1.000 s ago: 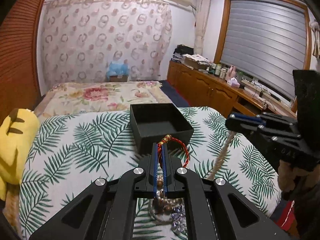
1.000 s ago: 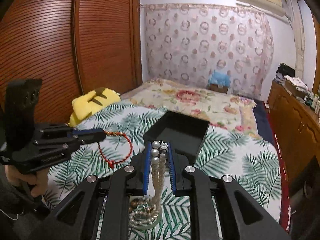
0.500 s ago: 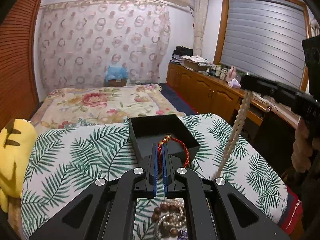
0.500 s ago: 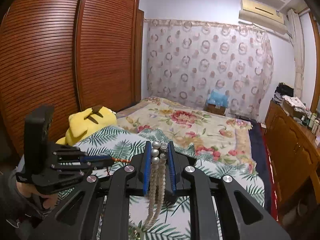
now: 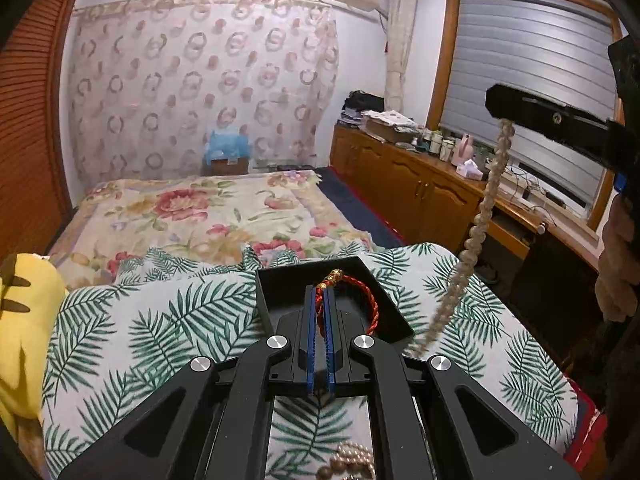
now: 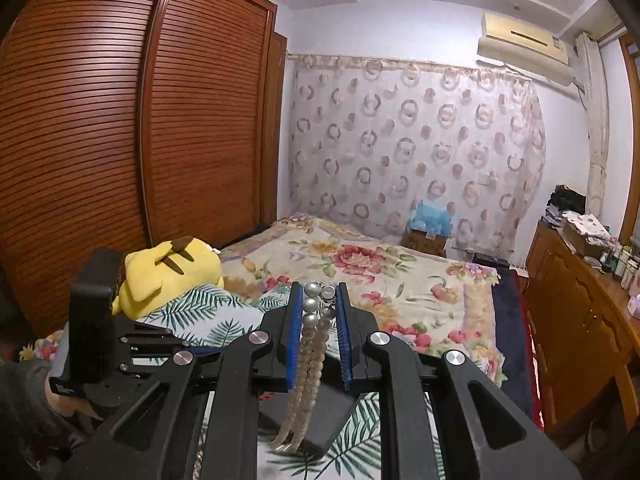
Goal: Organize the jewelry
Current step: 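Lift and carry the red bracelet and pearl necklace over the black box with both tools, then lower both held items into the black box and open both tools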
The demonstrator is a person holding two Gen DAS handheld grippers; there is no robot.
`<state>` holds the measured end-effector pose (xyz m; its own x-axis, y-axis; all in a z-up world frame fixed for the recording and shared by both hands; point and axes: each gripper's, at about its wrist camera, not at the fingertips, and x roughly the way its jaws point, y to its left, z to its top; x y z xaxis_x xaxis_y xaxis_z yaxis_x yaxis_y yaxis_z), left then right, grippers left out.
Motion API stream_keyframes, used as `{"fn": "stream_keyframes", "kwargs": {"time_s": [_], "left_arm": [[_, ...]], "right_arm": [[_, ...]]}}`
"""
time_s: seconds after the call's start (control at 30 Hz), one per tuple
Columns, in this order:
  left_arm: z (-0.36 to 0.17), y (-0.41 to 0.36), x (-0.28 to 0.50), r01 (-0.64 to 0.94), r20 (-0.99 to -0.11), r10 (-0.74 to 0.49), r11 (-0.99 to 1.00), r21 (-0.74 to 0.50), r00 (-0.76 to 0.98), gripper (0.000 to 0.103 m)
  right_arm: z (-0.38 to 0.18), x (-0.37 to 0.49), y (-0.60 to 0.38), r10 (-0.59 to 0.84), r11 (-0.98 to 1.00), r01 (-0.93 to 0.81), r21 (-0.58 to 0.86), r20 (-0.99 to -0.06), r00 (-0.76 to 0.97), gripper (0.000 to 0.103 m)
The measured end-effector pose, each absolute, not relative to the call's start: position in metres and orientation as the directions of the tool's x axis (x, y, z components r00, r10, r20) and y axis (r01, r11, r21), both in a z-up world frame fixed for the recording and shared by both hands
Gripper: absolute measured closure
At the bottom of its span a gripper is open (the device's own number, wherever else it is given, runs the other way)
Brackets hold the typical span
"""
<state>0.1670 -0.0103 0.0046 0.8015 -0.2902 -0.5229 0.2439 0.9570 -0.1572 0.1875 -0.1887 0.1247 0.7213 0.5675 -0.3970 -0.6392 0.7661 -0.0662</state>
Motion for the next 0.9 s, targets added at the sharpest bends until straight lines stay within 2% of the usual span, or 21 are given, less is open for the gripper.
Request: {"fn": "stream_keyframes", "kwargs": {"time_s": [0.23, 0.37, 0.43, 0.5, 0.9], "left_arm": [[-0.013, -0.011, 0.194, 0.23, -0.563, -0.285, 0.958, -0.169, 0.775, 0.1], [-0.024, -0.011, 0.202, 0.22, -0.588, -0.279, 0.96, -0.172, 0.759, 0.1], [-0.024, -0.012, 0.202, 0.223, -0.585, -0.277, 0.961, -0.164, 0.763, 0.094], [-0.024, -0.013, 0.201, 0.226, -0.583, -0.274, 0.962, -0.155, 0.765, 0.083], [-0.023, 0.001, 0.18, 0.196, -0.587, -0.247, 0.969, -0.15, 0.771, 0.077]], "right_arm": [[0.129, 0.208, -0.182, 0.583, 0.756, -0.651, -0.065, -0.387, 0.715, 0.085], [0.11, 0.223, -0.178, 0.575, 0.755, -0.654, -0.053, -0.426, 0.699, 0.085], [0.096, 0.231, -0.175, 0.567, 0.756, -0.653, -0.041, -0.457, 0.685, 0.085], [0.079, 0.238, -0.172, 0.557, 0.759, -0.651, -0.028, -0.489, 0.671, 0.085], [-0.004, 0.25, -0.154, 0.494, 0.768, -0.64, 0.0, -0.637, 0.592, 0.083]]}}
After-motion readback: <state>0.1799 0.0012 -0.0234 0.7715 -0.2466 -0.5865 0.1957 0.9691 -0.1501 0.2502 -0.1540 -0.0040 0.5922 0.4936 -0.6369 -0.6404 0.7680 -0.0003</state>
